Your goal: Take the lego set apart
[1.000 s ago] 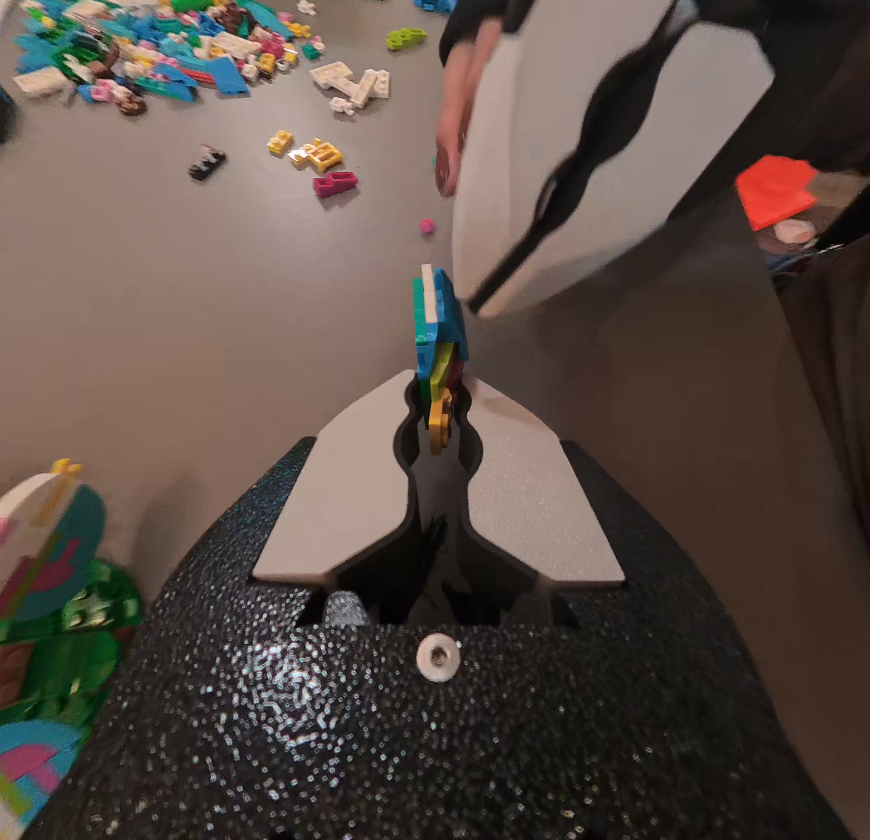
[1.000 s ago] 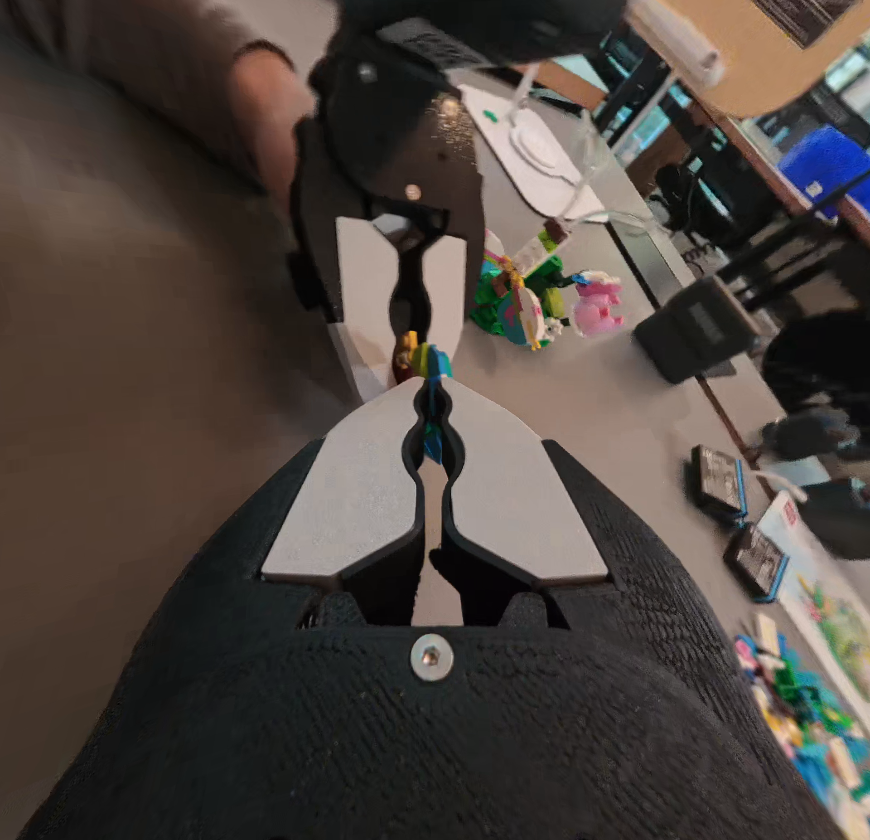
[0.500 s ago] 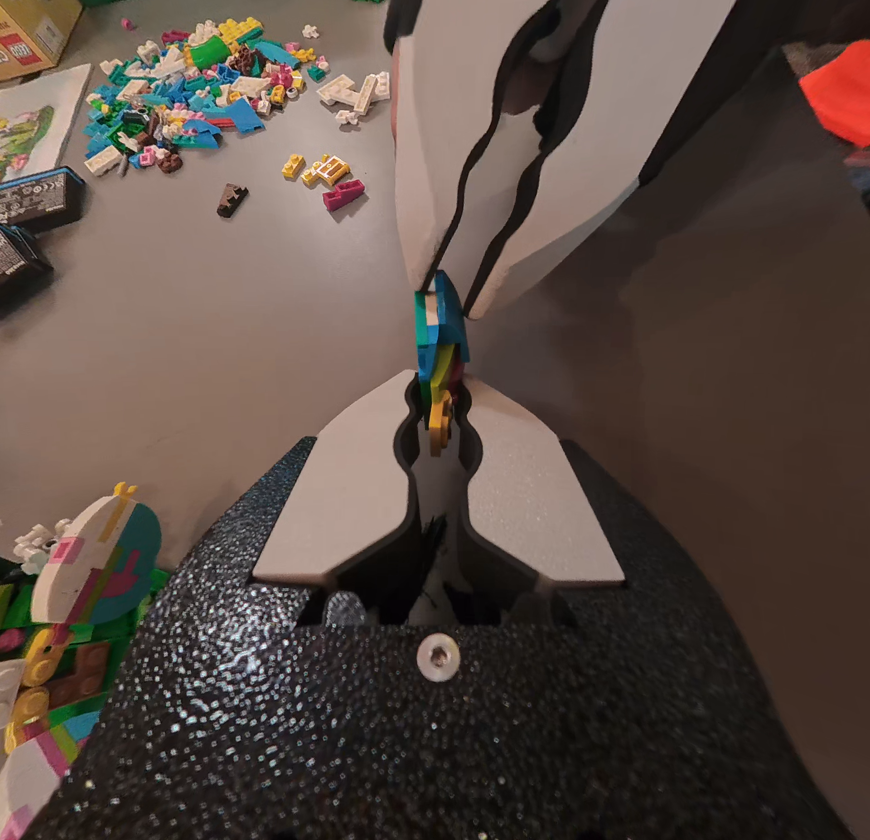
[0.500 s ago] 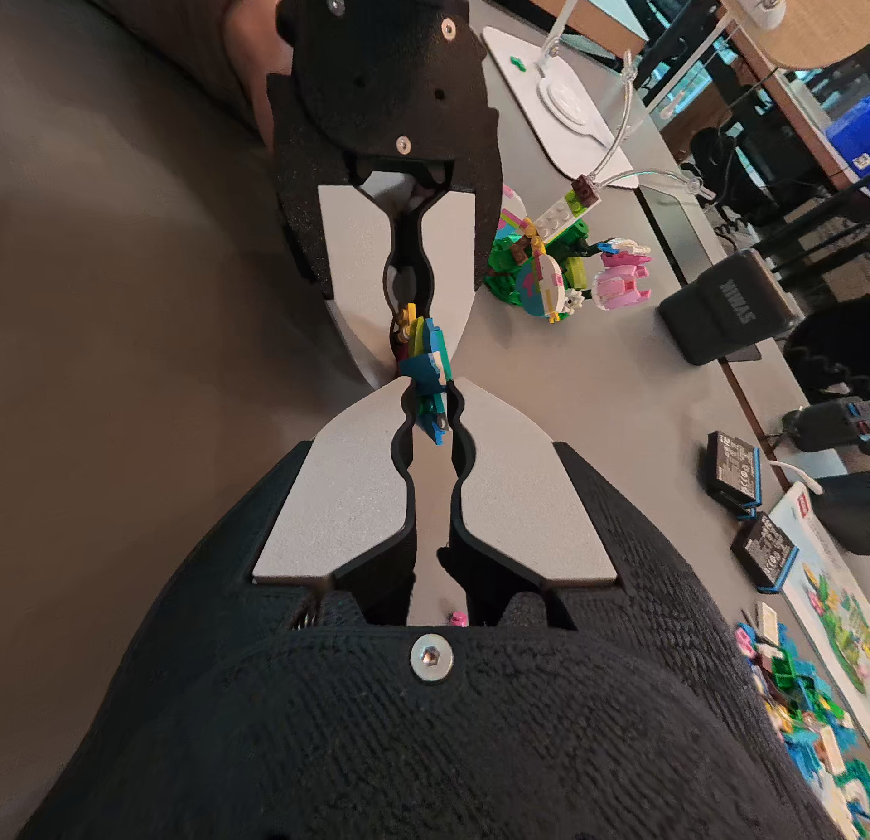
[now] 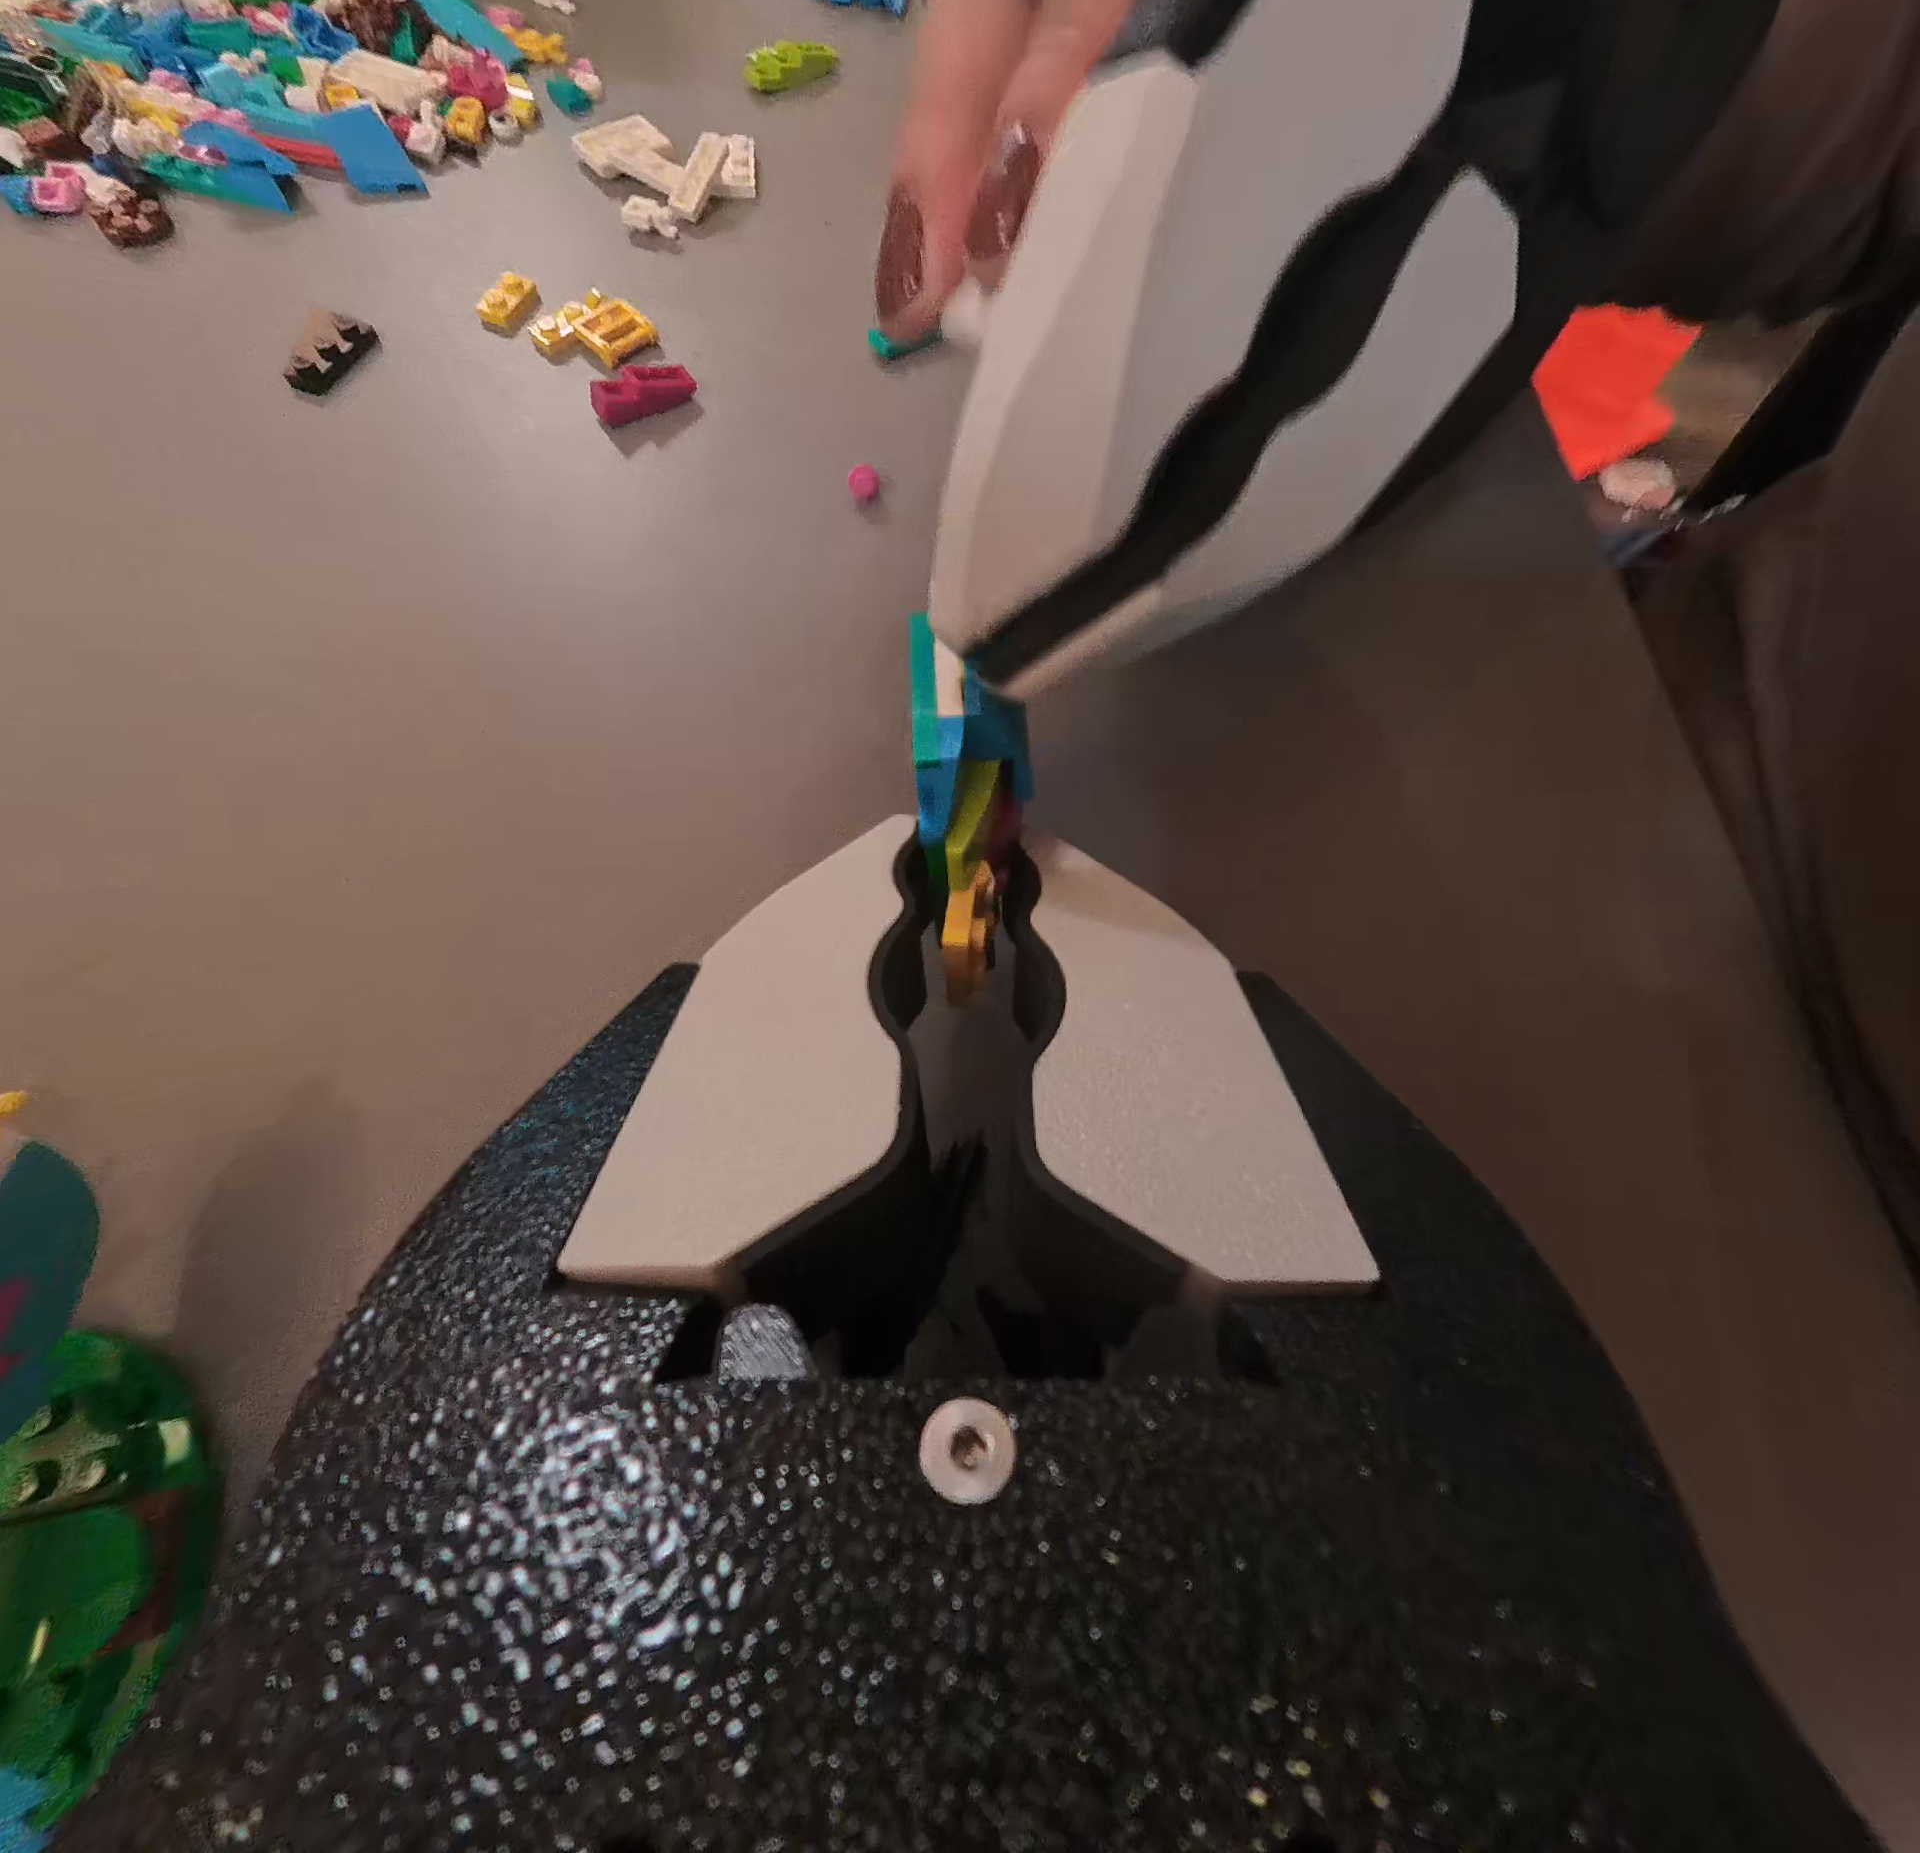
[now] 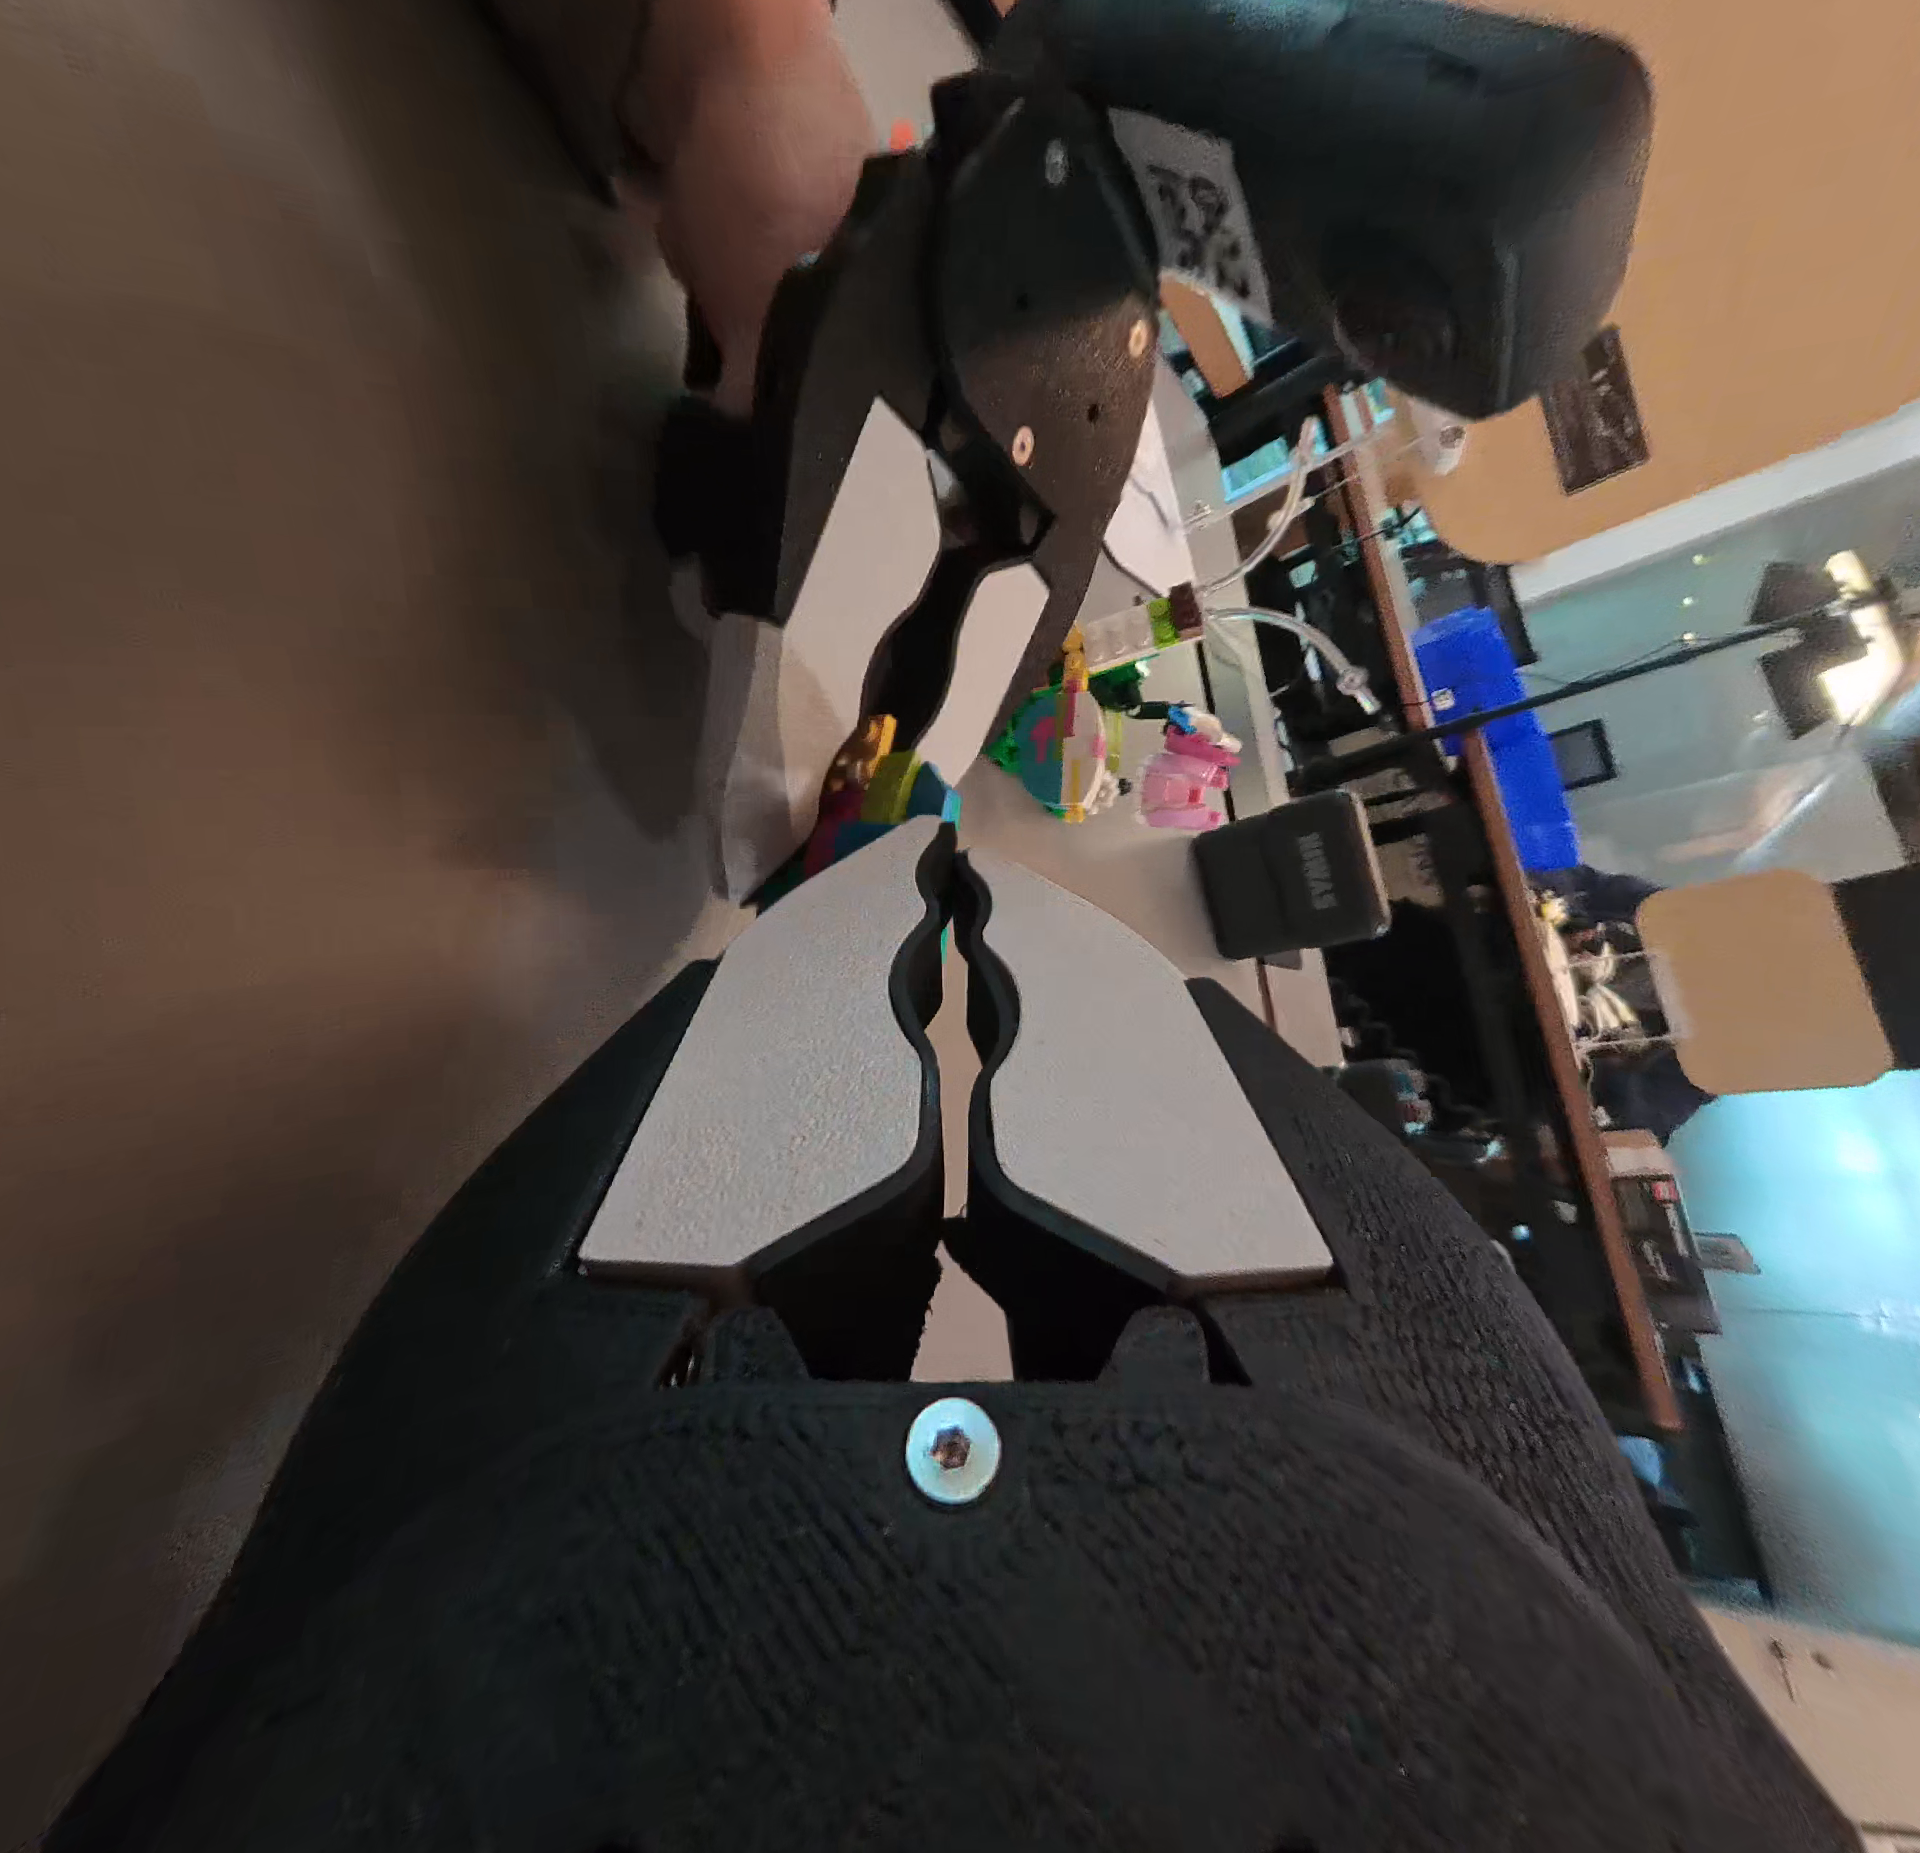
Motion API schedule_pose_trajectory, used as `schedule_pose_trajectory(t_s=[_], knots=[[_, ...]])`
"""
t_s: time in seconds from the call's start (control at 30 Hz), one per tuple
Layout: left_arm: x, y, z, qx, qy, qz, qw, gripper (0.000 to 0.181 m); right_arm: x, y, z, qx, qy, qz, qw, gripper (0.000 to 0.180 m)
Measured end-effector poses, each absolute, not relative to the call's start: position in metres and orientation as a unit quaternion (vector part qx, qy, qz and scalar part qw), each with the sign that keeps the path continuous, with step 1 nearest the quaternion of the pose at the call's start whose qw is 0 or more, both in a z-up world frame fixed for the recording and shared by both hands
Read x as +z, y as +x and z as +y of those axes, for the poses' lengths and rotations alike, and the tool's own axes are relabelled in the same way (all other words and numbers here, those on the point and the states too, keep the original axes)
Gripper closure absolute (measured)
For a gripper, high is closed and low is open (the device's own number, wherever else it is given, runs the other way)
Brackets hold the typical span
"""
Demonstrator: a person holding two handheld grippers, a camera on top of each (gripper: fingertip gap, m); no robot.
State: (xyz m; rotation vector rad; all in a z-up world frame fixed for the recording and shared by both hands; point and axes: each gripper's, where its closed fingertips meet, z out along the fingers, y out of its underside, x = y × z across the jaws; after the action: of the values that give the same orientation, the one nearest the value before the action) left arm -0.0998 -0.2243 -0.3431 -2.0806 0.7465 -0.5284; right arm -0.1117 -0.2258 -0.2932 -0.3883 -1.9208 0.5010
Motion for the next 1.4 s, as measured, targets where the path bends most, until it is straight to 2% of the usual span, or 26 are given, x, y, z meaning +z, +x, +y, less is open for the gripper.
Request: schedule_pose_trajectory(t_s=[0.17, 0.37, 0.43, 0.53, 0.63, 0.83, 0.93, 0.97, 1.03, 1.33, 1.4], knots=[[-0.340, -0.108, -0.220, -0.222, -0.833, 0.268, 0.429, 0.169, -0.290, -0.119, -0.223, 0.266, -0.232, -0.786, 0.508, 0.180], [-0.321, -0.107, -0.220, -0.261, -0.797, 0.268, 0.474, 0.169, -0.292, -0.114, -0.210, 0.414, -0.379, -0.740, 0.370, 0.148], [-0.313, -0.103, -0.222, -0.298, -0.780, 0.258, 0.486, 0.169, -0.294, -0.110, -0.213, 0.453, -0.400, -0.729, 0.321, 0.151], [-0.308, -0.102, -0.223, -0.319, -0.769, 0.252, 0.493, 0.169, -0.284, -0.108, -0.218, 0.523, -0.413, -0.690, 0.282, 0.165], [-0.306, -0.099, -0.223, -0.321, -0.765, 0.255, 0.496, 0.169, -0.282, -0.109, -0.221, 0.543, -0.421, -0.677, 0.264, 0.165], [-0.296, -0.104, -0.217, -0.316, -0.756, 0.225, 0.527, 0.166, -0.275, -0.112, -0.215, 0.580, -0.426, -0.641, 0.267, 0.168], [-0.293, -0.114, -0.213, -0.291, -0.757, 0.213, 0.546, 0.148, -0.276, -0.113, -0.208, 0.579, -0.432, -0.632, 0.280, 0.168], [-0.292, -0.117, -0.212, -0.283, -0.757, 0.211, 0.550, 0.150, -0.276, -0.112, -0.207, 0.583, -0.434, -0.629, 0.277, 0.168], [-0.290, -0.118, -0.214, -0.288, -0.752, 0.217, 0.552, 0.168, -0.278, -0.111, -0.205, 0.587, -0.436, -0.624, 0.275, 0.168], [-0.287, -0.118, -0.219, -0.315, -0.746, 0.229, 0.541, 0.173, -0.277, -0.107, -0.204, 0.595, -0.420, -0.627, 0.276, 0.167], [-0.293, -0.120, -0.218, -0.277, -0.762, 0.247, 0.531, 0.174, -0.276, -0.108, -0.203, 0.564, -0.407, -0.650, 0.308, 0.148]])
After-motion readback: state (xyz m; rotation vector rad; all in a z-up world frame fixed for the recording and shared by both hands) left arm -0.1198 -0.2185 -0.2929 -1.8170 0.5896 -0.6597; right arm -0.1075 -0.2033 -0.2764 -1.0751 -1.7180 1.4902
